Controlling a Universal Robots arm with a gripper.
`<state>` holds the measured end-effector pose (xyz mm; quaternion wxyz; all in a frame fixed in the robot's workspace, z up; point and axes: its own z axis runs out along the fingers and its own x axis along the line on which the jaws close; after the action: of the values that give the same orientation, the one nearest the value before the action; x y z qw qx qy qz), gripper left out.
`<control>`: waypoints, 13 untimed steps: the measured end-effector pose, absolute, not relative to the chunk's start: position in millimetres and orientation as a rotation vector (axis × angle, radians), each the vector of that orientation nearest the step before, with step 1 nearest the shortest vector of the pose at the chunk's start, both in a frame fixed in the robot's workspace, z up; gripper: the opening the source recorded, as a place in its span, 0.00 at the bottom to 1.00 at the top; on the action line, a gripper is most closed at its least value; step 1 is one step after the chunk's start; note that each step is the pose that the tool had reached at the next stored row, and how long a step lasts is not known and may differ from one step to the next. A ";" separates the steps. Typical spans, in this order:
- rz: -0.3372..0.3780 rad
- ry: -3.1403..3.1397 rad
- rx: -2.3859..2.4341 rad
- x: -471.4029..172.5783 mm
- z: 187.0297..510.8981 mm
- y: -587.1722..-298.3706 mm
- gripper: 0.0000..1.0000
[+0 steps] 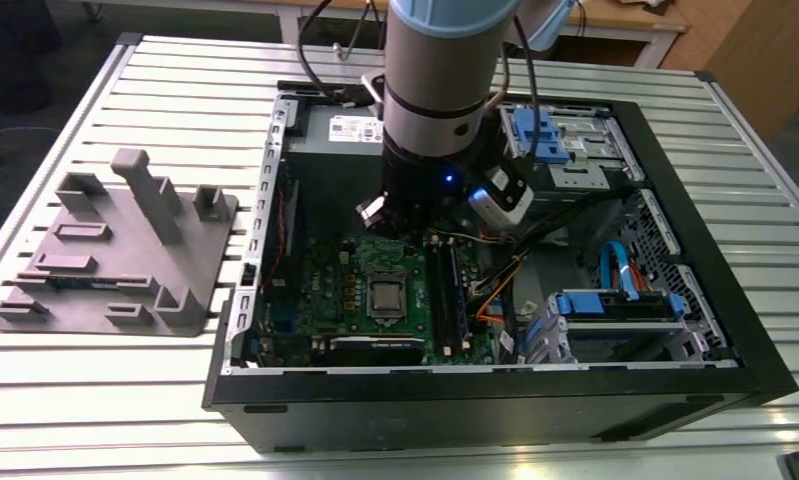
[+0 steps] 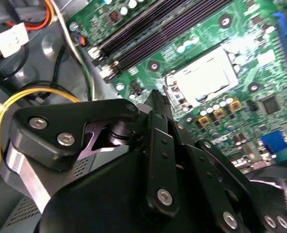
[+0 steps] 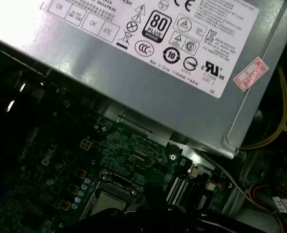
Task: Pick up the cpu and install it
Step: 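Install the first cpu locking lever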
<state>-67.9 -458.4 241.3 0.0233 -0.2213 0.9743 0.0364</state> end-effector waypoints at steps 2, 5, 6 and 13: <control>0.106 3.018 -0.685 -67.9 241.3 -462.1 0.10; 0.099 3.020 -0.679 -67.9 241.1 -465.8 0.10; 0.097 3.021 -0.677 -67.9 240.9 -466.7 0.10; 0.096 3.021 -0.676 -67.9 240.8 -467.3 0.10</control>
<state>-67.9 -467.3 240.8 0.0221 -0.2183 0.9751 0.0310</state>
